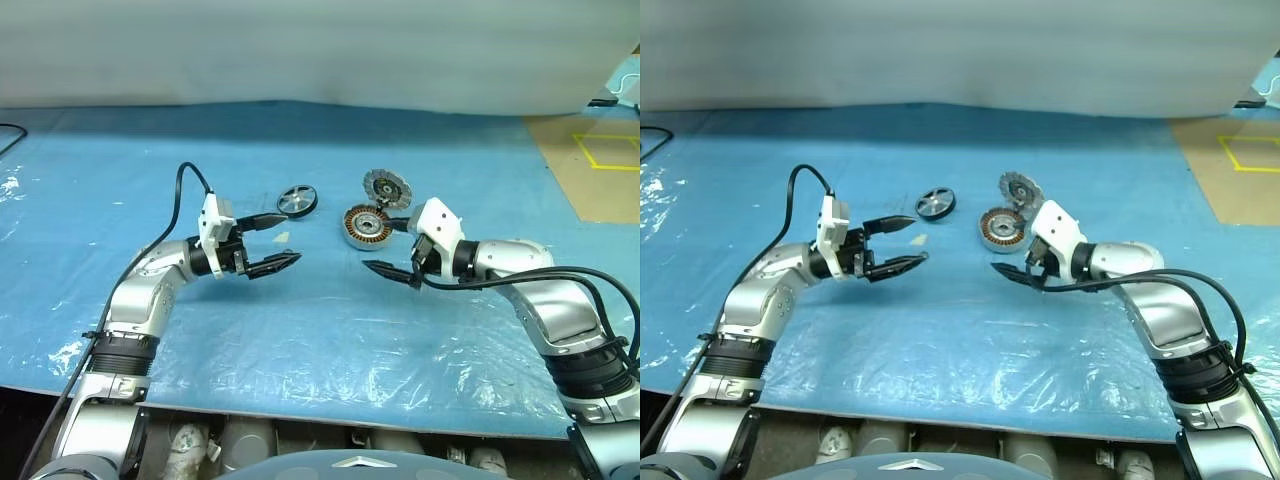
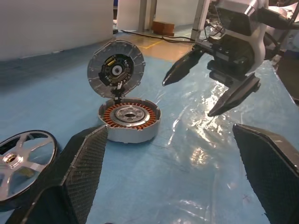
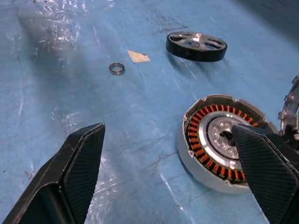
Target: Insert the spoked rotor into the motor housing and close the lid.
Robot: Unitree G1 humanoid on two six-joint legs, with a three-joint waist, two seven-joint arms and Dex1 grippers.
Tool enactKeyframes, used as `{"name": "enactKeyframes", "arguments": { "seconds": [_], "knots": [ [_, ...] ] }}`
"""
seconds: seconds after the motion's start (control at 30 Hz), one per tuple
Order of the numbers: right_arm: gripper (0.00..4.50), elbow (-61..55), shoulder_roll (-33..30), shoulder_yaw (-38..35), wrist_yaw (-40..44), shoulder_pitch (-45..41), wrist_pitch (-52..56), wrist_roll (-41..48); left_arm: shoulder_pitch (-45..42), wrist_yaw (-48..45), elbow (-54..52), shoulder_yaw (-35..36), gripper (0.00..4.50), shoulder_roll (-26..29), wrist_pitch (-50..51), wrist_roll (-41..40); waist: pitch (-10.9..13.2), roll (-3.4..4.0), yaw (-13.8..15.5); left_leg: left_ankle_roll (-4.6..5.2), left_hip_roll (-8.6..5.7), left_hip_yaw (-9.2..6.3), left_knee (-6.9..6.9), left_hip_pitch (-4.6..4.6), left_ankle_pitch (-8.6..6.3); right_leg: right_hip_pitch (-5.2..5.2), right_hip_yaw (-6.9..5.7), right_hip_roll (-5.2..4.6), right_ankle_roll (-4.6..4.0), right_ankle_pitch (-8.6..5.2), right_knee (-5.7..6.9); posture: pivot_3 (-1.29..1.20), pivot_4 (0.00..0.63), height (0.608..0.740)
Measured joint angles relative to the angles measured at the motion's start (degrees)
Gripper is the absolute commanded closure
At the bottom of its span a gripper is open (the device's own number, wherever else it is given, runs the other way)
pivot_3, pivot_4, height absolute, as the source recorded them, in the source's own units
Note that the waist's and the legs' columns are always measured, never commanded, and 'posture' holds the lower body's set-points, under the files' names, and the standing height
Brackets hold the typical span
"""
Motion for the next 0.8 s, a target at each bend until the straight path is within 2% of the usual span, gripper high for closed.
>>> {"name": "enactKeyframes", "arguments": {
  "seconds": [0.67, 0.8],
  "knots": [
    [0.00, -1.84, 0.55, -0.44, -2.77, 0.97, 0.13, -0.46, -0.32, -1.26, 3.84, -0.19, 0.02, 1.02, -4.80, 3.59, 0.00, 0.00, -0.08, 0.00, 0.01, 0.00, 0.01, 0.02, 0.00, 0.00, 0.00, 0.00, 0.00, 0.00, 0.01, 0.00, 0.150, 0.740],
    [0.00, -0.71, 0.55, 0.06, -1.98, -1.34, -0.14, -1.19, 0.06, -1.38, 3.83, -0.15, 0.02, 1.10, -4.81, 3.56, 0.00, 0.00, -0.26, 0.00, 0.01, 0.00, 0.02, 0.03, 0.00, 0.00, 0.01, 0.00, 0.00, 0.00, 0.04, 0.00, 0.150, 0.740]
  ]
}}
